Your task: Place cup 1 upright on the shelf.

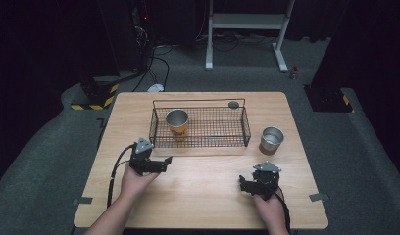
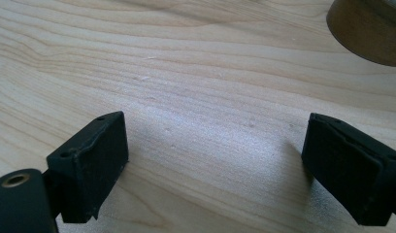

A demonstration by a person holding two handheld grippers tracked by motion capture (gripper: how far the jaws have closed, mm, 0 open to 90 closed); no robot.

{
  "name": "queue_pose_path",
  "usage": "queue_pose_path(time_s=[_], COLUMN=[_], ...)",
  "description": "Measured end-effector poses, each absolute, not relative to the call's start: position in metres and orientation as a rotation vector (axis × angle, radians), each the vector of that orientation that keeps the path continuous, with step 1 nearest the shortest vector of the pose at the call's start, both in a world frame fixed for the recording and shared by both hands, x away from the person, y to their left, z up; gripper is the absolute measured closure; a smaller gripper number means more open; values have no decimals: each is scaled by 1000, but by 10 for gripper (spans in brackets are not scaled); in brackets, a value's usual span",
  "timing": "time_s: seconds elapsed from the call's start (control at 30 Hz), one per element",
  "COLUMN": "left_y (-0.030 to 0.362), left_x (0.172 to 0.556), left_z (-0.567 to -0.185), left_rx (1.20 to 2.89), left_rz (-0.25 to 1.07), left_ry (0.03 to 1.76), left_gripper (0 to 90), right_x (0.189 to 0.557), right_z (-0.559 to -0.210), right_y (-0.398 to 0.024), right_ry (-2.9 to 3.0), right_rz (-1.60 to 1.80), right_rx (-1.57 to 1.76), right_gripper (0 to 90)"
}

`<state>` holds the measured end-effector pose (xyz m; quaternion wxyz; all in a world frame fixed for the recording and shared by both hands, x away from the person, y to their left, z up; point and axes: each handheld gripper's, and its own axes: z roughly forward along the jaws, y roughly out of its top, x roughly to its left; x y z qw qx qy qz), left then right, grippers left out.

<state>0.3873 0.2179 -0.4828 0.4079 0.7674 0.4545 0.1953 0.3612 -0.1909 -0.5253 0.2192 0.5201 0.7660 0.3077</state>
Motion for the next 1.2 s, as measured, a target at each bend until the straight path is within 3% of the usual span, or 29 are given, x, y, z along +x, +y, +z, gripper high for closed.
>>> queue_pose_path(time_s=[0.47, 0.77, 1.2], left_y=[234, 251, 253], left_x=[357, 345, 341], left_z=[-511, -527, -530], left_rx=[2058, 2120, 2068], left_rz=[416, 506, 531], left_ry=[1188, 1232, 1264], left_gripper=[5, 2, 1], right_x=[361, 360, 357], right_z=[-525, -525, -522], right_y=[-191, -191, -193], right_ry=[2121, 2122, 2104], right_rz=[852, 850, 856], right_rx=[1434, 1437, 1413], right_gripper=[94, 95, 131])
